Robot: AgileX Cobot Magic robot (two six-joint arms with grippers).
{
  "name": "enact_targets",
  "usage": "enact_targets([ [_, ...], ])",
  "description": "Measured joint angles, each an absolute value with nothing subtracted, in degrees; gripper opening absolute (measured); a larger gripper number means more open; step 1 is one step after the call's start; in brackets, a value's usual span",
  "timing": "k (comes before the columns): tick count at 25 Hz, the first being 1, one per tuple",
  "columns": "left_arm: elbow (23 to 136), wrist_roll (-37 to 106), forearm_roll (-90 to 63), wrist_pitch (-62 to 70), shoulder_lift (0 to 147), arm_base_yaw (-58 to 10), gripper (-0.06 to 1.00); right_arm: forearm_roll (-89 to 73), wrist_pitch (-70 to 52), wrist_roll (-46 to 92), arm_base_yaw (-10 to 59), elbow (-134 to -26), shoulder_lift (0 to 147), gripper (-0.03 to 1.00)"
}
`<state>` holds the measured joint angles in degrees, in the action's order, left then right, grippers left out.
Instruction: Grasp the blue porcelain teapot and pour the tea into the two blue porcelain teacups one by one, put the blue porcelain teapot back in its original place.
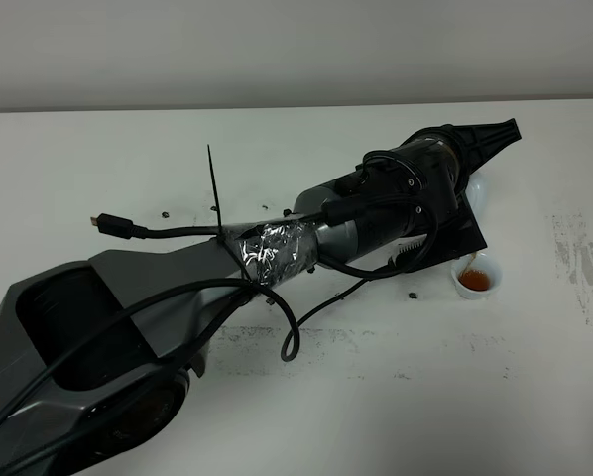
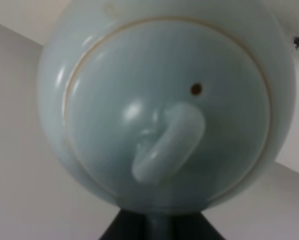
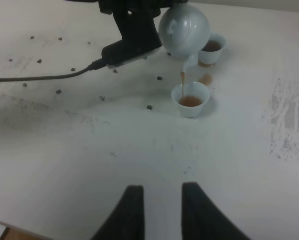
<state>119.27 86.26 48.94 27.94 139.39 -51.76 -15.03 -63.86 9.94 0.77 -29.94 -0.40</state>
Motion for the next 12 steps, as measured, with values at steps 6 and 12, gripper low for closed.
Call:
enact_targets([
  [6,119.3,86.3,49.2,27.9,139.4,-52.0,0.09,-15.0,-63.9,9.9,0.8,-29.9,-0.4,0.22],
  [12,119.3,86.3,49.2,27.9,139.4,-52.0,0.09,-15.0,-63.9,9.9,0.8,-29.9,-0.4,0.22],
])
